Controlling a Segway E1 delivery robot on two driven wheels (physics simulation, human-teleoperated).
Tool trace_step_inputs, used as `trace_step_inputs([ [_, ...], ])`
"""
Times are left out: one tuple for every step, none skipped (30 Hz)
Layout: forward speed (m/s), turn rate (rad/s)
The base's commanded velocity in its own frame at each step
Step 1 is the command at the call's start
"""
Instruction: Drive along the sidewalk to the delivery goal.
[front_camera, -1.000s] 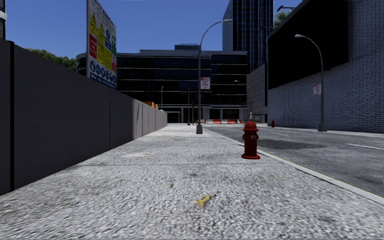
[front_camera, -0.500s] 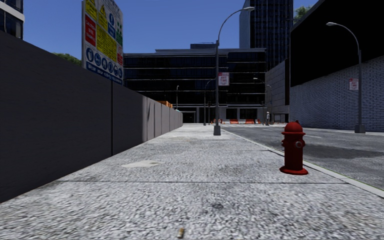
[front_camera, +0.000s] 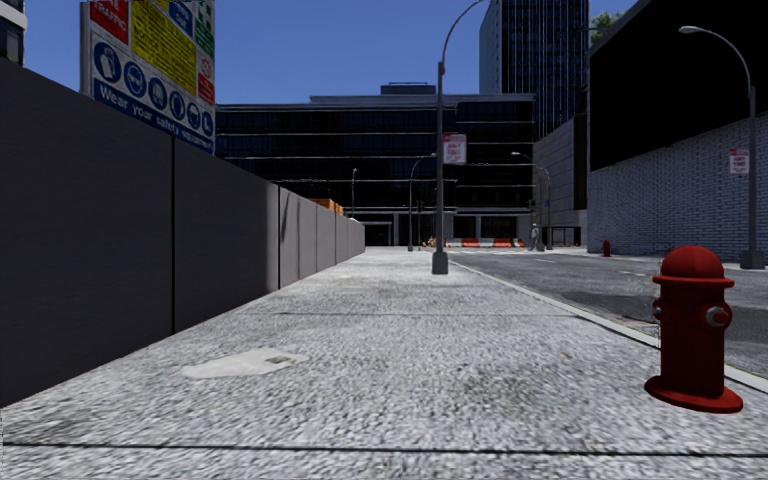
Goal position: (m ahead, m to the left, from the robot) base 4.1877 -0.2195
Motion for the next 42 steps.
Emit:
trace_step_inputs([
  [2.00, 0.00],
  [2.00, 0.00],
  [2.00, 0.00],
  [2.00, 0.00],
  [2.00, 0.00],
  [2.00, 0.00],
  [2.00, 0.00],
  [2.00, 0.00],
  [2.00, 0.00],
  [2.00, 0.00],
  [2.00, 0.00],
  [2.00, 0.00],
  [2.00, 0.00],
  [2.00, 0.00],
  [2.00, 0.00],
  [2.00, 0.00],
  [2.00, 0.00],
  [2.00, 0.00],
  [2.00, 0.00],
  [2.00, -0.03],
  [1.97, -0.24],
  [1.81, -0.43],
  [1.81, -0.43],
  [1.64, -0.48],
  [1.40, -0.43],
  [1.12, -0.01],
  [1.12, -0.01],
  [0.96, 0.00],
  [0.92, 0.00],
  [0.92, 0.00],
  [0.91, 0.00],
  [0.91, 0.00],
  [0.91, 0.00],
  [0.91, 0.00],
  [0.91, 0.00],
  [0.91, 0.00],
  [0.91, 0.00],
  [0.91, -0.01],
  [0.91, -0.06],
  [0.91, -0.06],
  [0.91, -0.08],
  [0.91, -0.08],
])
